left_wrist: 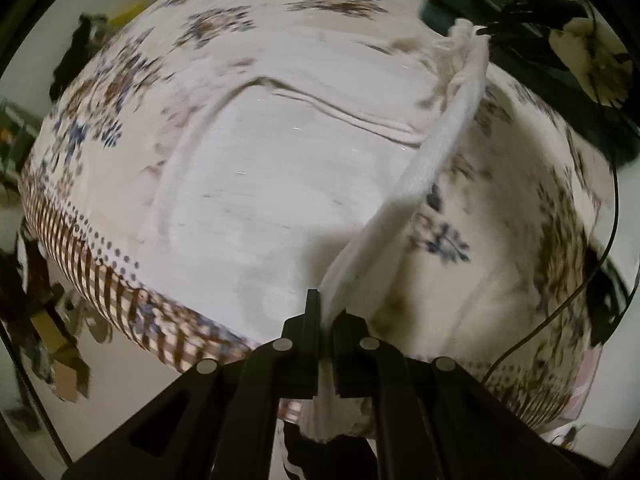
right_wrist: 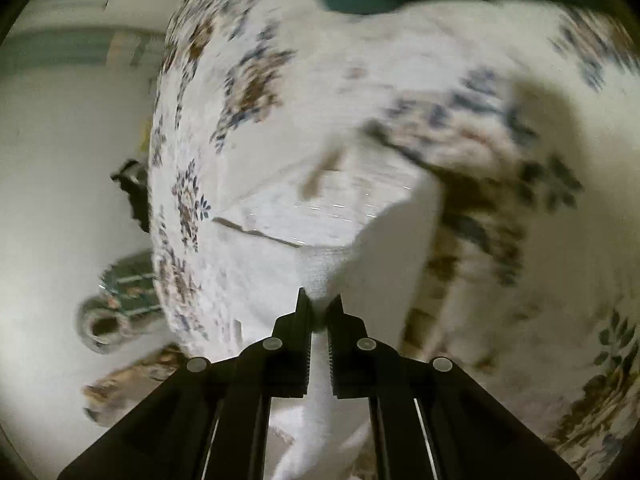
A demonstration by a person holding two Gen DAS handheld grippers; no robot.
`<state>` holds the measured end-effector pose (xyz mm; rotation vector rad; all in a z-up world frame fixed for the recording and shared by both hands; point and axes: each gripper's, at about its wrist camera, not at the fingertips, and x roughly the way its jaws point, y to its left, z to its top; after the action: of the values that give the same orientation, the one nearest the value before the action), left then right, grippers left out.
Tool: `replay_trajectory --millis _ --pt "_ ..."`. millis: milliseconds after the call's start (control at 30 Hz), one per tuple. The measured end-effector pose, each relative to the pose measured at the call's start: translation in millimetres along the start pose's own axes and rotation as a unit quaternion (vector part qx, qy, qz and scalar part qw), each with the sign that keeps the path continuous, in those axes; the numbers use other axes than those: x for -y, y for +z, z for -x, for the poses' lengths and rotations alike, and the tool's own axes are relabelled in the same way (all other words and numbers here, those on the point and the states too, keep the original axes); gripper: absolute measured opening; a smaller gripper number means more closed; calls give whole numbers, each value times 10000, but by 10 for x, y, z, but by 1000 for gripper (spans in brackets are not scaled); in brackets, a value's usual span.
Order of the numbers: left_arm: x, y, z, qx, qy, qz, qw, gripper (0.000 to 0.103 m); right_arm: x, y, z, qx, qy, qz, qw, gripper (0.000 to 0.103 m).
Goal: Fold small clothes
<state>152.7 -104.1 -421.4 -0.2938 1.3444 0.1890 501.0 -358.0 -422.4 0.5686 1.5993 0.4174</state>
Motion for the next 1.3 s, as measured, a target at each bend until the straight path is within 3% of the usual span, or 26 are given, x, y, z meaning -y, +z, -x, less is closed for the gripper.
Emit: replay_trajectory --millis 100,333,467,600,667,700,733,767,800,833,967,1067,1200,1267,1300 --pt "-570 181 -55 -44 -205 398 9990 2 -638 84 -350 -32 -312 218 9993 7" --pt "-1749 474 -466 -270 -556 1198 9909 2 -1953 388 -1671 -182 -1210 783 9894 7" --pt "-2239 545 -851 -461 -677 1383 9870 2 -2239 454 -2317 -346 -1708 944 9802 7" --pt "-2481 535 -1308 -924 -1098 1479 9785 7 -2305 454 -2757 -548 -2069 1018 9715 8" --pt "-2519 517 -1429 -1080 -1401 1390 9744 8 -2274 425 -2801 -654 -2019 1022 9719 13" --pt "-2540 506 -1446 -1148 -1478 1352 9730 12 -2267 402 -2803 -730 -1911 1015 9736 22" --pt "-2561 501 -1445 -1171 -1494 1353 9725 23 -2246 366 -2763 -788 -1813 980 9754 34" --pt "-2585 479 -1426 -1181 -1564 1373 9709 32 -2199 260 -2626 -849 -1633 926 9785 42" --pt "-2625 454 -1403 -1193 -1650 1454 9682 35 -2179 188 -2547 -869 -1522 904 9804 56" --pt "-2644 439 -1380 -1212 -1680 1542 9661 40 -2107 26 -2381 -861 -1382 888 9827 60" --pt "-2686 325 -1303 -1290 -1611 1701 9636 43 -1699 -841 -1994 -1040 -1235 802 9836 60" --pt "-2649 262 -1297 -1329 -1358 1732 9664 43 -1197 -1716 -2038 -1487 -1205 493 9803 60" --pt "-2469 255 -1286 -1322 -993 1640 9725 43 -354 -2685 -2364 -2013 -792 -777 9732 60" --pt "-2388 248 -1290 -1341 -861 1596 9742 43 -130 -2930 -2449 -1975 -580 -1162 9717 51" --pt "-2345 237 -1288 -1333 -813 1561 9753 43 -34 -3064 -2474 -1906 -508 -1308 9716 31"
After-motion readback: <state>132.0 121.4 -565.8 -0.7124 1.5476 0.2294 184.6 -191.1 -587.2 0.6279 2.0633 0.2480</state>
